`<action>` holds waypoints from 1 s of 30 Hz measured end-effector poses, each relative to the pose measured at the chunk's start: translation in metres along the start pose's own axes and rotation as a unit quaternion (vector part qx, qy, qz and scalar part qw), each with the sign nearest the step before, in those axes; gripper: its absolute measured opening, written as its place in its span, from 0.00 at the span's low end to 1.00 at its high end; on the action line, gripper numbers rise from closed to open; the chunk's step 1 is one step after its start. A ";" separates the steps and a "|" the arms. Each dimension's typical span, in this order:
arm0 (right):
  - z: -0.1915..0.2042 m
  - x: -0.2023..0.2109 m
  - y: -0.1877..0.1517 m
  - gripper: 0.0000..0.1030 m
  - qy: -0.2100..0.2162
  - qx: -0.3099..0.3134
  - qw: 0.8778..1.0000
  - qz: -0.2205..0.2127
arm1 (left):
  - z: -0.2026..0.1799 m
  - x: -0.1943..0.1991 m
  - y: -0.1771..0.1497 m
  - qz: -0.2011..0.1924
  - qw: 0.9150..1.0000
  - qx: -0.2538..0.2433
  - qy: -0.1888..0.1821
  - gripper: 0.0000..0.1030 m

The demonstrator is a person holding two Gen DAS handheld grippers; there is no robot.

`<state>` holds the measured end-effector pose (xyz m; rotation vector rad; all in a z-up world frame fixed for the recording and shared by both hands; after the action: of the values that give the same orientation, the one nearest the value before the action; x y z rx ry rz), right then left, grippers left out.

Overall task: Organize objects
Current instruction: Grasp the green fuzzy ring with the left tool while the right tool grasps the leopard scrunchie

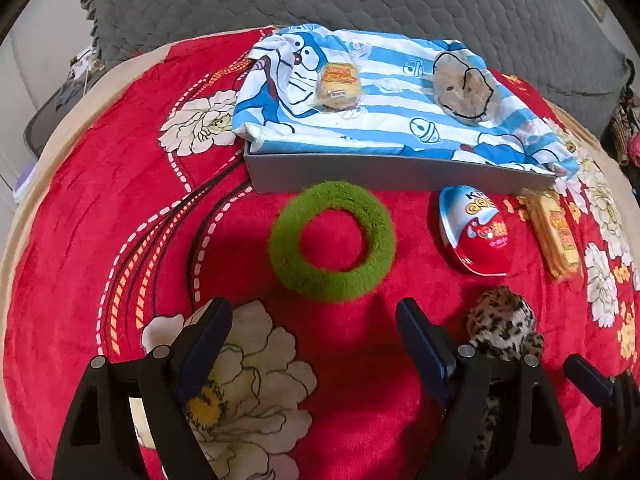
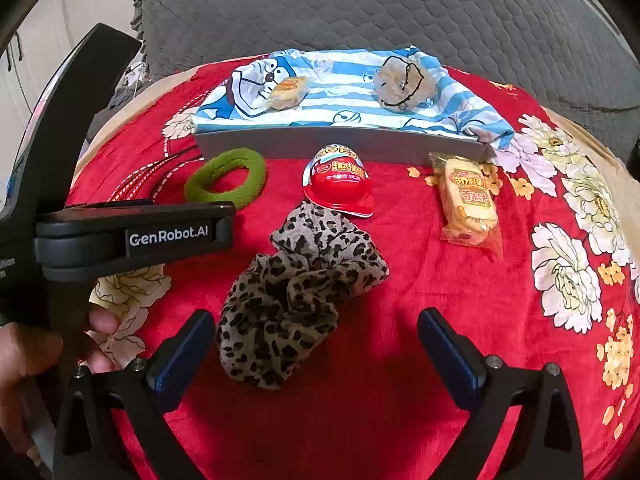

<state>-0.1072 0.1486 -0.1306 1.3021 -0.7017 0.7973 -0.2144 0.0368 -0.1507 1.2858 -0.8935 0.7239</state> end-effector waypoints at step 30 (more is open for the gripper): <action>-0.003 -0.040 0.010 0.64 -0.001 -0.011 1.000 0.021 | -0.010 -0.035 0.025 -0.009 1.000 0.003 -0.027 0.74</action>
<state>-0.1379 0.1481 -0.1588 1.2722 -0.7397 0.8189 -0.2512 0.0516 -0.1700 1.3222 -0.9228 0.6818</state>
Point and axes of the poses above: each gripper's, at about its wrist camera, not at the fingertips, and x roughly against the way its jaws point, z to its left, y to its top, the point moved 9 cm from there along -x, roughly the way its jaws point, and after that the axes turned 7 degrees about y, right-handed, at the moved point
